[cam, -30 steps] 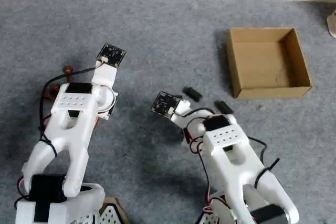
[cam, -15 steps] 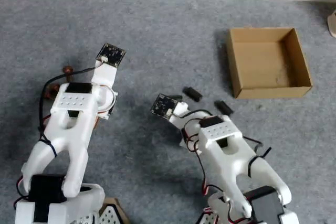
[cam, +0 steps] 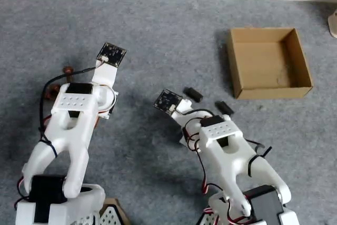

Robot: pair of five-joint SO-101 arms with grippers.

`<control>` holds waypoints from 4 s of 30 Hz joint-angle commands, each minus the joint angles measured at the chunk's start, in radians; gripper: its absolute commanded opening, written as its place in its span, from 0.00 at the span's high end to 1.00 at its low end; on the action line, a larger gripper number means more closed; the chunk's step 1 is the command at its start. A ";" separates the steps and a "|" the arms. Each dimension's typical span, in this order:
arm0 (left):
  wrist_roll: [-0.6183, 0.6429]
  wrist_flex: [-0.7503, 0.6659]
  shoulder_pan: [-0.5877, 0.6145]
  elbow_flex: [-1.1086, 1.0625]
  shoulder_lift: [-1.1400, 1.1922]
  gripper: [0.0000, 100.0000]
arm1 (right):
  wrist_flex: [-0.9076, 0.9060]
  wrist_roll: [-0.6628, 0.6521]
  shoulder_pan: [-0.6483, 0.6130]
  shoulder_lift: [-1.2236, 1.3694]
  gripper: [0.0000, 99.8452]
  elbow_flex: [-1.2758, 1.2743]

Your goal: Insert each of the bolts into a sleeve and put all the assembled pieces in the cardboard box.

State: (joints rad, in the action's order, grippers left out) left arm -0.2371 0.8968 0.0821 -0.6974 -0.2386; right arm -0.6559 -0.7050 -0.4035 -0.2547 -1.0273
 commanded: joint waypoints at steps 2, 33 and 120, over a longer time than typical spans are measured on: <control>0.008 -0.008 0.005 0.007 -0.056 1.00 | 0.008 0.120 0.002 -0.163 0.99 -0.002; 0.348 -0.130 -0.203 0.002 -0.056 0.99 | -0.041 0.457 0.028 -1.494 0.99 -0.618; 0.850 -1.114 -0.536 -0.734 -1.021 0.99 | 0.022 0.605 -0.038 -1.583 0.99 -0.739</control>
State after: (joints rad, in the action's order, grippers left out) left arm 0.6099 -0.2217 -0.4242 -1.4293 -1.1745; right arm -0.6345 -0.1020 -0.4281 -1.8059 -1.6747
